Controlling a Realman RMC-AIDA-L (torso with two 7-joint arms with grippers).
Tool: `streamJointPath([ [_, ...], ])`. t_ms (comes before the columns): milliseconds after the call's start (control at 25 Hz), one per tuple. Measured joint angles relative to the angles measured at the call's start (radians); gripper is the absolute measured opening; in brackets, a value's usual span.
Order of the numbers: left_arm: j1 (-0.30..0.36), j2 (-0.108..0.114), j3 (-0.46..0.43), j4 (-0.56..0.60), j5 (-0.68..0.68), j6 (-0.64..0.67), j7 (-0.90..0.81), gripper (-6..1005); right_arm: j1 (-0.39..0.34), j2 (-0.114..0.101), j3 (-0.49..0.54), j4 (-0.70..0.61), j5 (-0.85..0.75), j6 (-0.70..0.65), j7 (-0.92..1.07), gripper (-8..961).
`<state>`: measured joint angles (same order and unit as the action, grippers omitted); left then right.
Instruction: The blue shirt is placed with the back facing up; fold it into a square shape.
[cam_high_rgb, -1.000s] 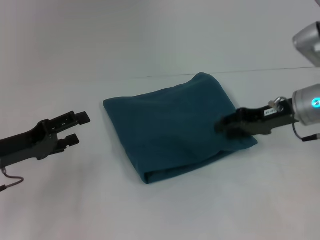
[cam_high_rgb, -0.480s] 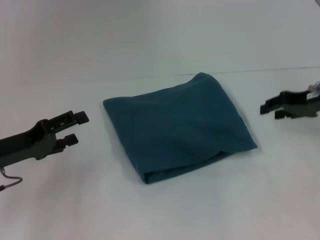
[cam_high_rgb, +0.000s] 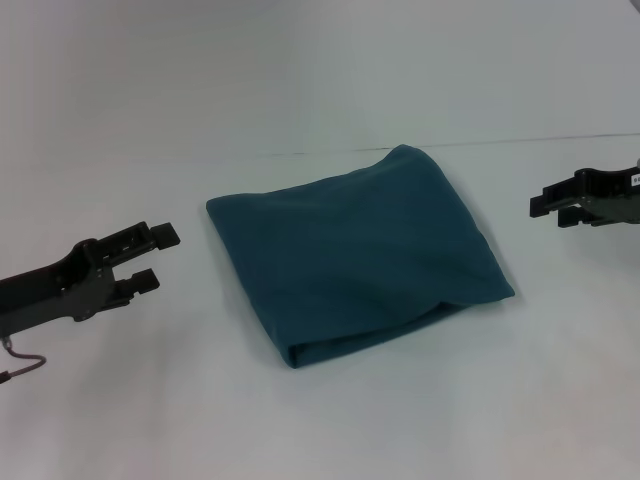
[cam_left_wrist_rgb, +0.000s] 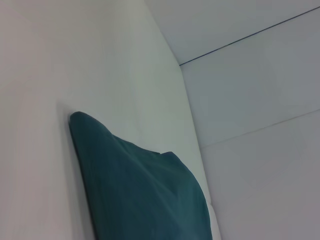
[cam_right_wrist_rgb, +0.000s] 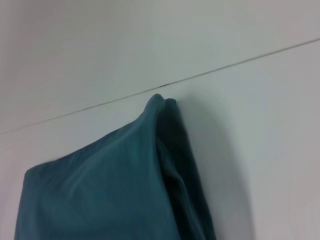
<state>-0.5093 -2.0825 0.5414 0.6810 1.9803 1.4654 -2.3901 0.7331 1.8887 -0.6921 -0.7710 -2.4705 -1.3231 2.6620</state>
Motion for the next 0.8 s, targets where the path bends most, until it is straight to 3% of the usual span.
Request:
streamJointPath([
  [520,0.006,-0.002,0.001,0.0,0.002,-0.01,-0.018,961,0.005,0.01,0.005,0.002,-0.001,-0.009,-0.054,498],
  [800,0.006,-0.005,0.008,-0.002,0.007,-0.017,-0.025,961,0.009,0.03,0.007,0.008,0.024,0.007,-0.049,499],
])
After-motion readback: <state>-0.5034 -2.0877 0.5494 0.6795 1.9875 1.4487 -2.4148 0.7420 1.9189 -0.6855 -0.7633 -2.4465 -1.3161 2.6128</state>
